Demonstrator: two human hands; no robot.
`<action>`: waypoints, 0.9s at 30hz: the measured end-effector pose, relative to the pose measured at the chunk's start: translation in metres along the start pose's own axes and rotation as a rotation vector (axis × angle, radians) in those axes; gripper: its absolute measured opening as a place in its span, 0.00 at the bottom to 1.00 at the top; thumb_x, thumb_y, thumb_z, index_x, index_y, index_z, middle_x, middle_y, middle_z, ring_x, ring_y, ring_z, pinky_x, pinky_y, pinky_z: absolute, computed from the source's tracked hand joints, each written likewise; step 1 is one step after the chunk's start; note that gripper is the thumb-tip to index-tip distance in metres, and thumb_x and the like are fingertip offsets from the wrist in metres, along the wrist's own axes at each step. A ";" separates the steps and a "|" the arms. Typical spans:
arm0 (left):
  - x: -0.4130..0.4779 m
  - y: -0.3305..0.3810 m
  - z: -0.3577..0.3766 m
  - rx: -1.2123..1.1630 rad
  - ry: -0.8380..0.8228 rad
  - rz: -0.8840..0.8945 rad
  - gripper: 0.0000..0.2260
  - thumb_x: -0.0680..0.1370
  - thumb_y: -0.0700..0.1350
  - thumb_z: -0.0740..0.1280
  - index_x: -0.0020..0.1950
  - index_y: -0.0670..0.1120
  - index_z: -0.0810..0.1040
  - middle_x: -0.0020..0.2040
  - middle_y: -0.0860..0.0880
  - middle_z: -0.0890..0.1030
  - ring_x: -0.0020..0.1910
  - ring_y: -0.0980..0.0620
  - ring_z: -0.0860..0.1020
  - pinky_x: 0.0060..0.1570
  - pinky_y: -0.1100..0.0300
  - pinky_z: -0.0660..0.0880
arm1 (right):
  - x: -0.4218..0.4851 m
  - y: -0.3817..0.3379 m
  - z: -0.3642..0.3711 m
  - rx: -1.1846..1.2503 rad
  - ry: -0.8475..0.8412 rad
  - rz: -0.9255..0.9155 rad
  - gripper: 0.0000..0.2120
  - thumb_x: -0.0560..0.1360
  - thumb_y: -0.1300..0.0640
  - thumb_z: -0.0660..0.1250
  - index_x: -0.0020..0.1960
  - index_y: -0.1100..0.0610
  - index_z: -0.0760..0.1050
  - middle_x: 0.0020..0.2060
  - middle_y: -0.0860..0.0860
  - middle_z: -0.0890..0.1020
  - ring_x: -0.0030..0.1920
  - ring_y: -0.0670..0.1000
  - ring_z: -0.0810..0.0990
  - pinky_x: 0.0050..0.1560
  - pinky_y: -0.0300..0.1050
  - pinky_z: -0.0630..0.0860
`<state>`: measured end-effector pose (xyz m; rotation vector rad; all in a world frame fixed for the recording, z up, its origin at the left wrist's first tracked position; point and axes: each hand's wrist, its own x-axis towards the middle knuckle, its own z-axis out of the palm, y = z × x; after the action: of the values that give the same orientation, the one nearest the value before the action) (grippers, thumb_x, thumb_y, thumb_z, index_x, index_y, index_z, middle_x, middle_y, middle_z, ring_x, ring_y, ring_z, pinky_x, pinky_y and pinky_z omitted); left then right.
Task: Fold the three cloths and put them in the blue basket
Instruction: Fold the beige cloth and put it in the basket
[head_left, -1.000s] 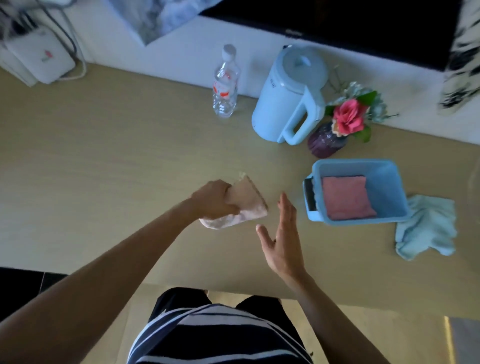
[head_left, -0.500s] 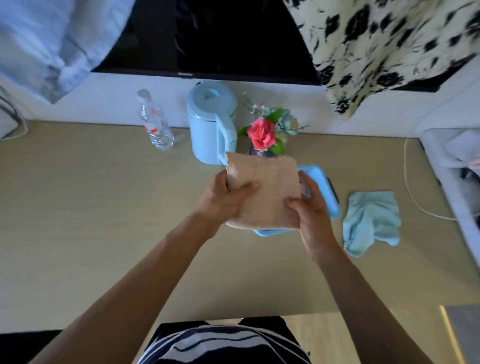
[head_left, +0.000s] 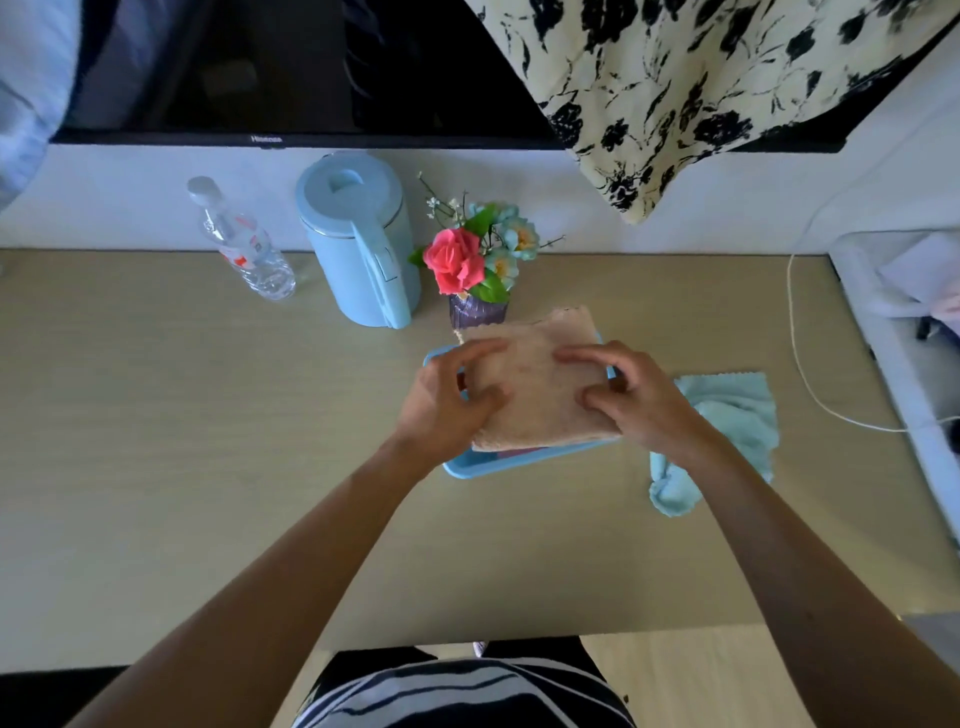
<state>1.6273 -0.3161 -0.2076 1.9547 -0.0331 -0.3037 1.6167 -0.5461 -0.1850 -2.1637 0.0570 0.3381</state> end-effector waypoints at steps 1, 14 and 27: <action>0.003 -0.002 0.005 0.033 -0.021 -0.027 0.24 0.70 0.45 0.73 0.66 0.56 0.79 0.58 0.52 0.82 0.56 0.51 0.81 0.59 0.48 0.79 | 0.006 0.005 -0.002 -0.064 -0.029 0.019 0.24 0.72 0.67 0.68 0.63 0.46 0.80 0.50 0.45 0.76 0.32 0.39 0.75 0.37 0.32 0.70; 0.033 -0.046 0.076 0.389 -0.095 -0.237 0.34 0.69 0.40 0.75 0.74 0.50 0.70 0.67 0.42 0.72 0.65 0.41 0.74 0.66 0.52 0.72 | 0.058 0.040 0.032 -0.891 -0.154 -0.002 0.25 0.72 0.66 0.66 0.67 0.51 0.74 0.60 0.57 0.73 0.51 0.62 0.81 0.61 0.57 0.74; 0.047 -0.063 0.088 0.583 -0.176 -0.224 0.33 0.66 0.44 0.77 0.69 0.47 0.69 0.68 0.45 0.65 0.60 0.39 0.76 0.61 0.47 0.77 | 0.059 0.054 0.048 -1.043 -0.025 -0.135 0.22 0.69 0.70 0.69 0.62 0.62 0.74 0.66 0.60 0.66 0.59 0.60 0.76 0.52 0.51 0.77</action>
<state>1.6451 -0.3783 -0.3060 2.5080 -0.0176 -0.6723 1.6539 -0.5337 -0.2692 -3.1664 -0.3547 0.3566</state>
